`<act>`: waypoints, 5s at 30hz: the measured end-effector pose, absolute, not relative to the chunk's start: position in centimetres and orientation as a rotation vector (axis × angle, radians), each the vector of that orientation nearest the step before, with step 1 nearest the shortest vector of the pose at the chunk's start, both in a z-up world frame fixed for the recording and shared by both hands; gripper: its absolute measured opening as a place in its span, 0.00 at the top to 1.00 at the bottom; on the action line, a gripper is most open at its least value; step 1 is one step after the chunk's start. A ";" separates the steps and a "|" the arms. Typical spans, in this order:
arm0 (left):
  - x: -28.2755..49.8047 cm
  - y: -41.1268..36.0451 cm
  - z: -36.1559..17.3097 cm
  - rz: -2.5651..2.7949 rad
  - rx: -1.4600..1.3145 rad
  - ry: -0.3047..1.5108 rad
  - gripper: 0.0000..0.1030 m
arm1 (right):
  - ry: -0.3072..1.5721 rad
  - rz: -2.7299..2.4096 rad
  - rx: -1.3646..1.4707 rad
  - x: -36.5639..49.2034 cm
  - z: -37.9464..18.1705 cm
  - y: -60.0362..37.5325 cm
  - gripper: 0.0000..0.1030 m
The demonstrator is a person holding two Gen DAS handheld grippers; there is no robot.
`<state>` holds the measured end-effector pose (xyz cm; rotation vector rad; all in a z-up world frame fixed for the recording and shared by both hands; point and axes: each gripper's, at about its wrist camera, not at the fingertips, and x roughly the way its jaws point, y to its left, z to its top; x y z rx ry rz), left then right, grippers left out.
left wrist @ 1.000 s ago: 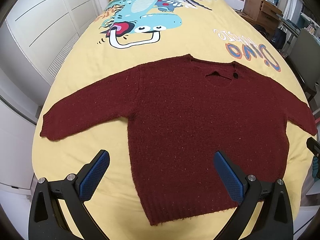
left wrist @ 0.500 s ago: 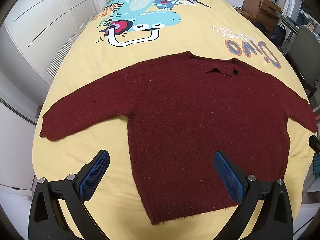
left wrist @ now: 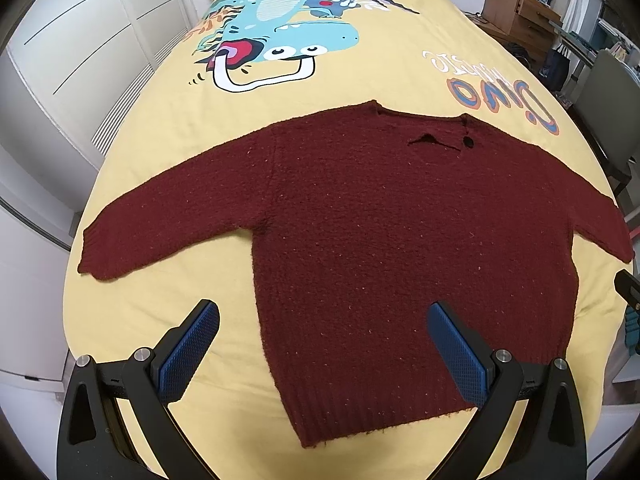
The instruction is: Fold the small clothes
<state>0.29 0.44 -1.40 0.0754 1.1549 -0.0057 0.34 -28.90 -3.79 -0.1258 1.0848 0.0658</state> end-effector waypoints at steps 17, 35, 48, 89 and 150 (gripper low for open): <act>0.8 -0.2 -1.7 -0.019 0.092 1.165 0.01 | 1.096 0.079 -0.125 0.6 -4.2 -28.9 0.01; 3.5 -0.2 -3.3 -0.033 0.149 1.148 0.01 | 1.077 -0.019 -0.018 3.9 -10.5 -37.3 0.01; 6.5 -0.2 -7.6 -0.027 0.161 1.257 0.01 | 1.194 -0.451 0.468 7.0 -22.2 -60.5 0.01; 7.1 4.3 -9.7 -0.002 0.039 1.293 0.01 | 0.983 -0.277 0.520 14.7 -10.6 -64.7 0.86; 9.1 3.4 -10.9 -0.041 0.103 1.271 0.01 | 1.340 0.353 0.118 16.5 -18.4 -25.8 0.22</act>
